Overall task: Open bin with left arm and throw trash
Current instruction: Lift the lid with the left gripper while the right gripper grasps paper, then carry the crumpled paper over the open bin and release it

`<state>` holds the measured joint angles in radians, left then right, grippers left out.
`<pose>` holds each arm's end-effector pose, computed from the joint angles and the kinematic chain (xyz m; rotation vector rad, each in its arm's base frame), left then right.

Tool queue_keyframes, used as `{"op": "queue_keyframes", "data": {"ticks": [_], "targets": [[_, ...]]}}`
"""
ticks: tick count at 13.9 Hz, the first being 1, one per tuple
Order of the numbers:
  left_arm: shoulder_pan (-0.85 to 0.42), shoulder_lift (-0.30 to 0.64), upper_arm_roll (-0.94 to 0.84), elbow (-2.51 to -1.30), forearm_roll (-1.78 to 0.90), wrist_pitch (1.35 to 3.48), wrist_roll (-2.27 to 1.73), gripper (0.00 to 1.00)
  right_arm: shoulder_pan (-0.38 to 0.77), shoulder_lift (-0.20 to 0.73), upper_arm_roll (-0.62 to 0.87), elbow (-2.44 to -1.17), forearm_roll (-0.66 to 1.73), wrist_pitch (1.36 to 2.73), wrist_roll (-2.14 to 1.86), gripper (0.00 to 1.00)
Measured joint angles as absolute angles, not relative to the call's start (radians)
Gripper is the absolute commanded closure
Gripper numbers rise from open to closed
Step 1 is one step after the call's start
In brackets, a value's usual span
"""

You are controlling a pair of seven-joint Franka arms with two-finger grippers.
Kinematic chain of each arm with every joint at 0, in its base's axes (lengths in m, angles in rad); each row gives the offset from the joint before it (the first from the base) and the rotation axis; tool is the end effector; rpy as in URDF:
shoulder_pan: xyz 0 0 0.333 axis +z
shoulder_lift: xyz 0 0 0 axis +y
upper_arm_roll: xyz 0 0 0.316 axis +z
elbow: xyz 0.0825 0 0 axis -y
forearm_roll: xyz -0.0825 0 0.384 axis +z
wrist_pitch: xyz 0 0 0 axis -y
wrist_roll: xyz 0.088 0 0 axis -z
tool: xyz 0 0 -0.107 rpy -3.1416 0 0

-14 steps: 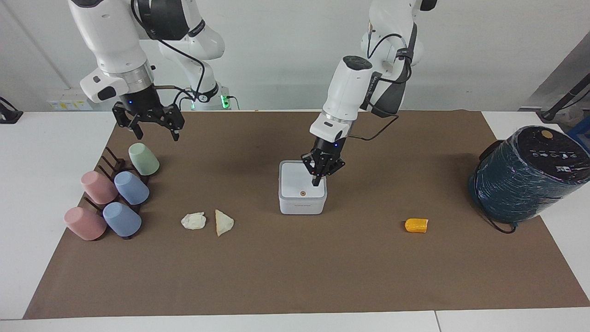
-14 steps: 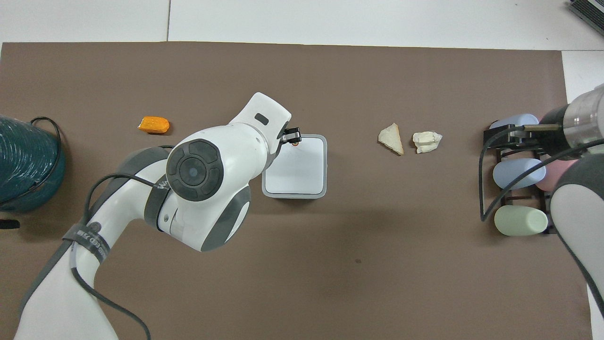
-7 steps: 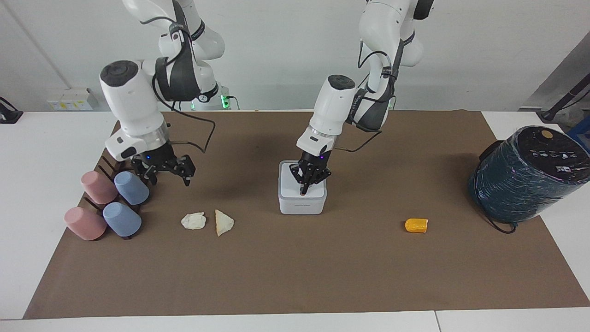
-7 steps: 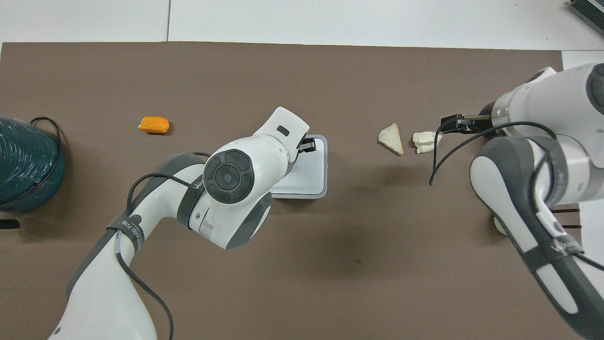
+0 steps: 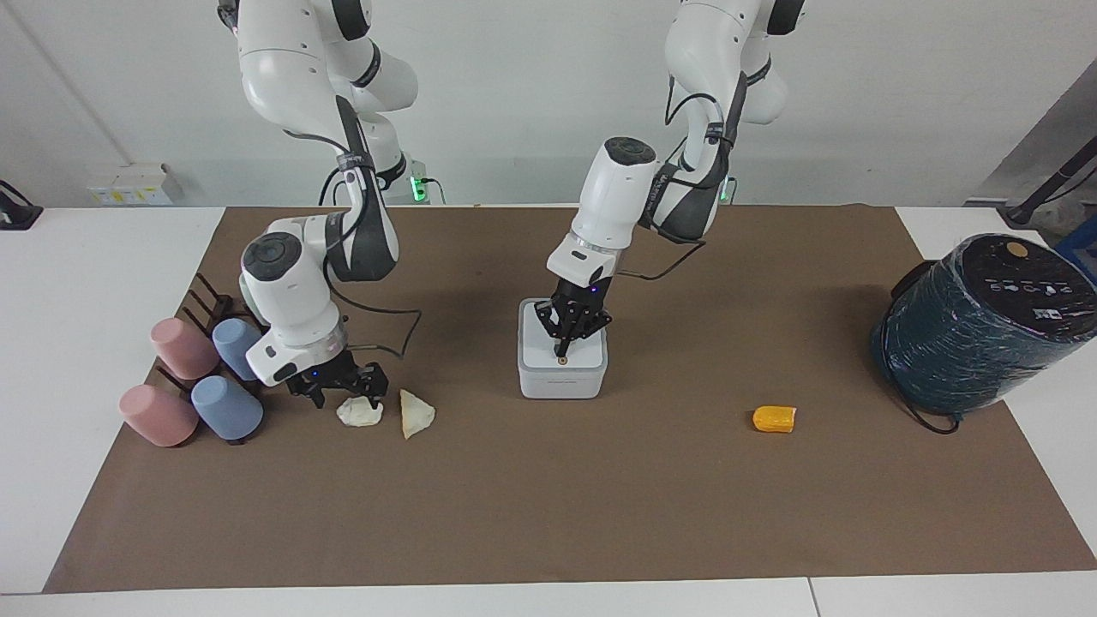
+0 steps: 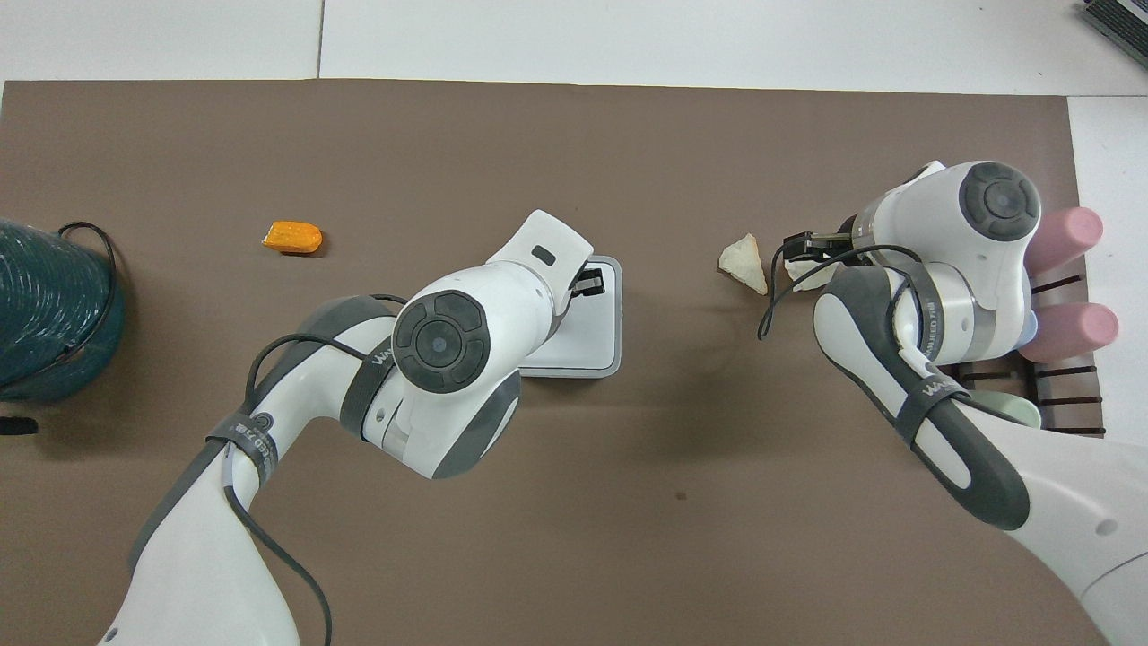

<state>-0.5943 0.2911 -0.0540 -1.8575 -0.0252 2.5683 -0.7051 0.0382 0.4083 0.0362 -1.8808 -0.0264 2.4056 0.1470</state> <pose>0.5283 -0.3963 0.4098 2.8179 0.1137 0.4393 0.6428 0.0462 0.3038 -3.1267 0.0905 -0.1827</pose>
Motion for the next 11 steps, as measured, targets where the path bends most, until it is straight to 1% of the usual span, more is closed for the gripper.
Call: {"op": "queue_keyframes", "data": {"ticks": [1, 2, 3, 4, 6, 7, 8, 9, 10, 11], "targets": [[-0.592, 0.29, -0.05, -1.827, -0.025, 2.505, -0.705, 0.93, 0.038, 0.416, 0.036, -1.896, -0.026, 2.417, 0.147, 0.95], [-0.579, 0.29, -0.044, -1.778, -0.025, 2.412, -0.704, 0.91, 0.038, 0.417, 0.036, -1.905, -0.026, 2.417, 0.147, 1.0], [-0.556, 0.289, -0.041, -1.722, -0.025, 2.325, -0.694, 0.84, 0.038, 0.416, 0.036, -1.907, -0.026, 2.416, 0.147, 1.0], [-0.53, 0.287, -0.038, -1.671, -0.025, 2.252, -0.67, 0.75, 0.038, 0.412, 0.037, -1.906, -0.026, 2.414, 0.147, 1.0], [-0.463, 0.279, -0.036, -1.606, -0.025, 2.15, -0.586, 0.54, 0.038, 0.398, 0.038, -1.906, -0.026, 2.41, 0.147, 1.0], [-0.427, 0.276, -0.035, -1.596, -0.025, 2.129, -0.533, 0.4, 0.038, 0.385, 0.039, -1.905, -0.026, 2.41, 0.147, 1.0], [-0.392, 0.277, -0.034, -1.595, -0.025, 2.123, -0.481, 0.3, 0.041, 0.365, 0.041, -1.904, -0.026, 2.408, 0.147, 1.0], [-0.361, 0.278, -0.032, -1.597, -0.025, 2.123, -0.437, 0.1, 0.053, 0.342, 0.042, -1.904, -0.026, 2.397, 0.147, 1.0], [-0.33, 0.28, -0.032, -1.601, -0.025, 2.123, -0.395, 0.0, 0.071, 0.317, 0.044, -1.903, -0.026, 2.383, 0.147, 1.0], [-0.299, 0.281, -0.031, -1.605, -0.025, 2.127, -0.353, 0.0, 0.092, 0.292, 0.045, -1.901, -0.026, 2.373, 0.147, 1.0]]}}
